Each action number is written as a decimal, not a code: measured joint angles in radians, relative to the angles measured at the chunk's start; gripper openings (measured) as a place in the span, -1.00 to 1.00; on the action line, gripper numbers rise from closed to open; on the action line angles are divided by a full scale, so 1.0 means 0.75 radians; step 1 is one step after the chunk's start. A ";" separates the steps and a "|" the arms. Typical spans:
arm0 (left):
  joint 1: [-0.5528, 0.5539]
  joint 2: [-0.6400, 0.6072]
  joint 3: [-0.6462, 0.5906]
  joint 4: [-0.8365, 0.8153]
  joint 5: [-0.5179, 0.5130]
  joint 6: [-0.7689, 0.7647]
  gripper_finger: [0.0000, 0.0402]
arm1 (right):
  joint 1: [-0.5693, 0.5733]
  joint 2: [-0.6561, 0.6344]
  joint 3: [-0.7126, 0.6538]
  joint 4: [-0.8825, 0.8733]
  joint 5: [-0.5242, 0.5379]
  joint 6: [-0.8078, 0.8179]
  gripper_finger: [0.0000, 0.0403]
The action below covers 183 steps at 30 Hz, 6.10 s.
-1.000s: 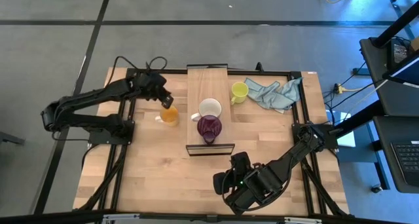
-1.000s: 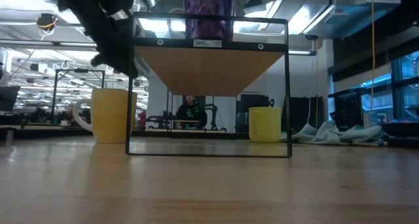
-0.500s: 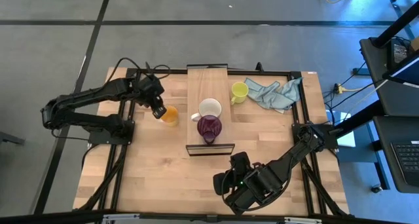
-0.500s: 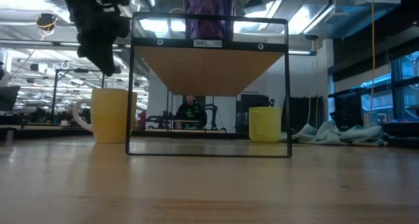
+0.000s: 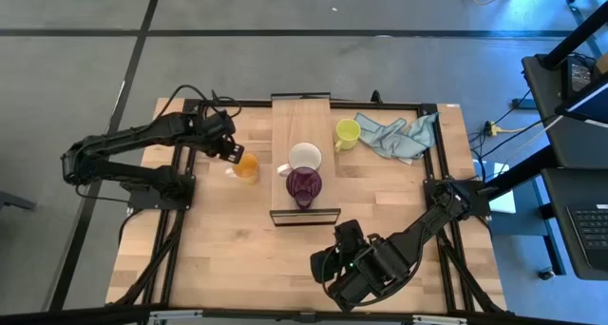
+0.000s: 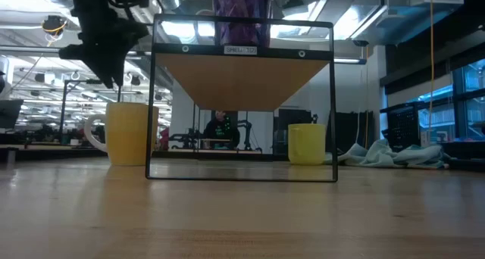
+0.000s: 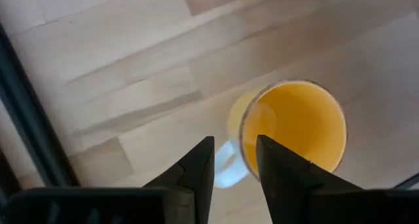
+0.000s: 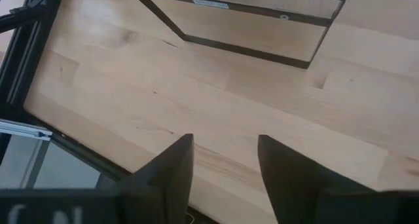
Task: Stack small to large cups/mugs on shelf
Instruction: Put the yellow mug on the shelf
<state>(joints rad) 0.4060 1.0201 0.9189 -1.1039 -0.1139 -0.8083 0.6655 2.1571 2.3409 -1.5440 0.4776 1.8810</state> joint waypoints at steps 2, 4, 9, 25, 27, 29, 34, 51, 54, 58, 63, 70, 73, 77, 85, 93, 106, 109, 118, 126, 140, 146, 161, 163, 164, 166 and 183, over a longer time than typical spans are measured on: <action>-0.007 0.016 0.000 0.003 -0.033 -0.020 -0.46 | -0.001 0.000 0.000 0.000 0.000 -0.001 -0.14; -0.010 0.044 -0.003 -0.006 -0.045 -0.030 -0.46 | 0.000 0.000 0.000 0.001 0.003 -0.001 -0.14; -0.011 0.090 -0.038 -0.006 0.020 -0.068 -0.46 | 0.003 0.000 0.000 0.000 0.016 -0.001 -0.14; -0.101 0.108 -0.041 0.028 0.053 -0.142 -0.46 | 0.003 0.000 0.000 0.001 0.009 -0.006 -0.14; -0.101 0.108 -0.041 0.029 0.068 -0.142 -0.46 | 0.003 0.000 0.000 0.001 0.000 -0.006 -0.14; -0.101 0.114 -0.041 0.033 0.074 -0.142 -0.46 | 0.003 0.000 0.000 0.001 -0.001 -0.006 -0.14; -0.101 0.140 -0.042 0.038 0.066 -0.132 -0.46 | 0.013 0.000 0.000 0.010 -0.006 -0.003 -0.14; -0.100 0.287 -0.042 0.070 0.001 -0.089 -0.46 | 0.073 0.000 0.000 0.012 -0.005 0.110 -0.14; -0.099 0.291 -0.042 0.070 -0.012 -0.061 -0.46 | 0.079 0.000 0.000 0.011 -0.004 0.110 -0.14; -0.100 0.291 -0.042 0.079 -0.016 -0.057 -0.46 | 0.079 0.000 0.000 0.010 -0.002 0.110 -0.14; -0.100 0.290 -0.056 0.113 -0.019 0.002 -0.52 | 0.079 0.000 0.000 0.010 0.000 0.109 -0.14; -0.100 0.291 -0.147 0.169 0.010 0.007 -0.72 | 0.079 0.000 0.000 0.009 0.000 0.106 -0.14; -0.100 0.289 -0.158 0.167 0.009 0.001 -0.82 | 0.079 0.000 0.000 0.008 0.000 0.103 -0.14; -0.100 0.283 -0.157 0.182 0.016 -0.001 -0.94 | 0.079 0.000 0.000 -0.006 0.000 0.102 -0.14; -0.099 0.283 -0.157 0.195 0.042 0.012 -0.96 | 0.079 0.000 0.000 -0.019 0.000 0.100 -0.14; -0.053 0.287 0.040 0.081 0.085 0.097 -0.96 | 0.079 0.000 0.000 -0.019 0.000 0.099 -0.14; 0.070 0.300 0.611 -0.364 0.070 0.183 -0.96 | 0.078 -0.007 0.000 -0.036 0.009 0.058 -0.14; 0.082 0.350 0.748 -0.377 0.070 0.178 -0.96 | 0.078 -0.037 -0.001 -0.036 0.100 0.058 -0.14; 0.090 0.654 1.136 -0.488 0.003 0.253 -0.96 | 0.084 -0.129 -0.007 -0.036 0.350 0.032 -0.14; 0.136 0.871 1.352 -0.530 0.029 0.296 -0.96 | 0.110 -0.178 -0.011 -0.037 0.411 -0.080 -0.14; 0.100 0.986 1.417 -0.444 0.101 0.288 -0.96 | 0.213 -0.208 -0.011 -0.036 0.420 -0.078 -0.14; 0.102 1.024 1.419 -0.379 0.131 0.279 -0.96 | 0.211 -0.208 -0.011 -0.036 0.421 -0.076 -0.14; 0.102 1.065 1.418 -0.278 0.189 0.289 -0.96 | 0.211 -0.208 -0.011 -0.036 0.421 -0.063 -0.14; 0.102 1.065 1.418 -0.270 0.199 0.289 -0.96 | 0.211 -0.208 -0.011 -0.036 0.421 -0.063 -0.14; 0.102 1.065 1.418 -0.273 0.201 0.289 -0.95 | 0.211 -0.208 -0.011 -0.036 0.421 -0.063 -0.14; 0.102 1.065 1.418 -0.274 0.208 0.290 -0.94 | 0.211 -0.208 -0.011 -0.036 0.421 -0.063 -0.14; 0.057 1.096 1.417 -0.269 0.224 0.292 -0.94 | 0.210 -0.208 -0.011 -0.036 0.421 -0.071 -0.14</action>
<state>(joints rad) 0.4484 1.8424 1.9816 -1.3053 0.0540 -0.5896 0.8230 2.0010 2.3329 -1.5707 0.7933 1.8279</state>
